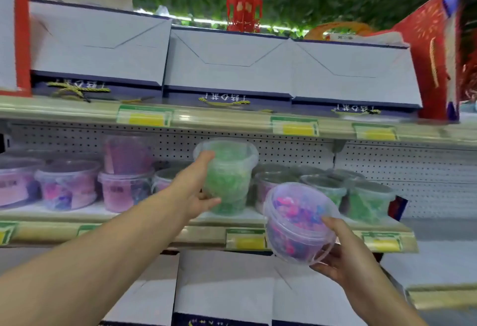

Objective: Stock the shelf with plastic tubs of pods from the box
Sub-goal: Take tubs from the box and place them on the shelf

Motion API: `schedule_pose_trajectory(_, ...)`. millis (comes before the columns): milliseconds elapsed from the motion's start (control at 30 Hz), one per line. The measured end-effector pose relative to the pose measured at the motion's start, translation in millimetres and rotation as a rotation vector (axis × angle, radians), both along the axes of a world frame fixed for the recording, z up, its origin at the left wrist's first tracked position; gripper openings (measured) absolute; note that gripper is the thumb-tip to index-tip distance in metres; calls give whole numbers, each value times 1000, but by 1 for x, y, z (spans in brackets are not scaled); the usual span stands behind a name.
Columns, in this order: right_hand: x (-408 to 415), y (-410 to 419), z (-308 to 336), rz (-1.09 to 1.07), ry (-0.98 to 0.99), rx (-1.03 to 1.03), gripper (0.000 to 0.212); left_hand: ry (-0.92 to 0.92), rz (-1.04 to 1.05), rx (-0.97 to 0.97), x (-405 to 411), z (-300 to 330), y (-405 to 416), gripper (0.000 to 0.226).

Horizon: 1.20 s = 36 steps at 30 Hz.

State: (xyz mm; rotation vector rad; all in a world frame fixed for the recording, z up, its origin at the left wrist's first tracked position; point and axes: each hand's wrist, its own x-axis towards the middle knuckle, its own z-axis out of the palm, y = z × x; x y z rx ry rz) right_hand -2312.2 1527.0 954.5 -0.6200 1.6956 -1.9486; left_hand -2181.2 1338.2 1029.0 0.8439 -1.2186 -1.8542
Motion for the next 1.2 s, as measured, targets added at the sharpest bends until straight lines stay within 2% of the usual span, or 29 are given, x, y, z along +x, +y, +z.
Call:
schedule_pose_trajectory(167,-8,-4,-2,21,0,11,16,57,60,28,-29,-3,-26,68)
schedule_pose_trajectory(233,-10,-6,-3,25,-2,12,13,71,72,-14,-38,-13,-32,71)
schedule_pose_trajectory(267,-11,-7,-3,28,-4,11,12,32,98,-74,-42,-18,-34,73)
schedule_pose_trajectory(367,-15,-9,-5,45,-12,12,13,-295,198,-371,-48,-33,-37,80)
schedule_pose_trajectory(433,-17,-10,-6,59,-21,9,15,-468,270,-528,-48,-36,-36,73)
schedule_pose_trajectory(533,-20,-12,-8,68,-30,6,14,-626,429,-785,-48,-36,-32,41)
schedule_pose_trajectory(600,-21,-13,-9,66,-30,11,14,-625,532,-989,-49,-35,-26,24)
schedule_pose_trajectory(667,-23,-13,-10,65,-33,17,14,-600,541,-1086,-52,-35,-25,18)
schedule_pose_trajectory(800,-24,-14,-11,65,-36,23,19,-743,458,-1149,-58,-40,-25,48)
schedule_pose_trajectory(1000,-19,-15,-11,96,-19,20,23,-943,321,-1249,-51,-44,-32,60)
schedule_pose_trajectory(1067,-13,-17,-10,111,-9,12,22,-933,296,-1248,-38,-44,-30,60)
schedule_pose_trajectory(1200,7,-25,-4,178,20,-7,21,-772,201,-1183,10,-46,-11,57)
